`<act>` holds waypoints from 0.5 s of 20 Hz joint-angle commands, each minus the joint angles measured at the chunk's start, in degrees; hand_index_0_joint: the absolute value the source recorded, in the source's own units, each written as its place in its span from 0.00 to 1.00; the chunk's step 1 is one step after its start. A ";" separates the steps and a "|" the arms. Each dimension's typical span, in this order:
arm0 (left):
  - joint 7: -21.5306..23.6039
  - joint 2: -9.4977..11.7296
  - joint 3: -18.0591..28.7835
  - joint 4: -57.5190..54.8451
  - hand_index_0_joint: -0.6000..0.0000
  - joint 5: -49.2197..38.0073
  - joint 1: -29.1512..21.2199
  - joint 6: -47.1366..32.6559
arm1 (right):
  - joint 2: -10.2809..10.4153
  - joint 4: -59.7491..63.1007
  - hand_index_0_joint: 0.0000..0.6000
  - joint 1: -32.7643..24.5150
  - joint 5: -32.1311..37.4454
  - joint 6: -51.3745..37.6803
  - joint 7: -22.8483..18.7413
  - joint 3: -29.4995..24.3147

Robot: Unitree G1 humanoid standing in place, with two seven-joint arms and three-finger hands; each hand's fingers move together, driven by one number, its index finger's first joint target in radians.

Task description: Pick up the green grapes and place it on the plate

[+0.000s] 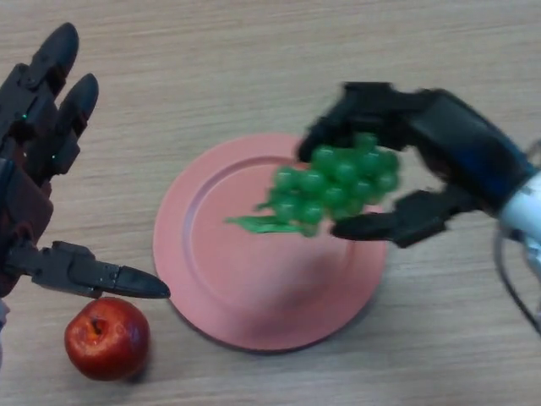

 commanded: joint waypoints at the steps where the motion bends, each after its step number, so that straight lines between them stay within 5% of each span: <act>1: 0.65 2.78 5.71 -2.99 1.00 -1.87 -1.37 -6.57 | 1.37 0.35 1.00 -6.12 -1.82 -9.34 -6.91 -0.87; 4: 1.00 2.96 6.30 -2.87 1.00 -2.41 -1.35 -6.71 | 2.15 5.97 1.00 -7.71 -11.34 -17.20 -11.08 1.21; 5: 1.01 3.00 6.35 -2.88 1.00 -2.45 -1.36 -6.67 | 2.16 6.01 0.92 -7.67 -11.51 -17.32 -11.15 1.32; 8: 0.92 3.39 6.77 -2.72 1.00 -2.60 -1.58 -6.62 | 2.21 5.73 0.25 -7.96 -11.96 -18.53 -11.55 2.08; 10: 1.13 3.33 6.48 -2.70 1.00 -1.97 -1.57 -7.00 | 2.23 3.52 0.00 -7.61 -10.42 -16.78 -12.22 3.51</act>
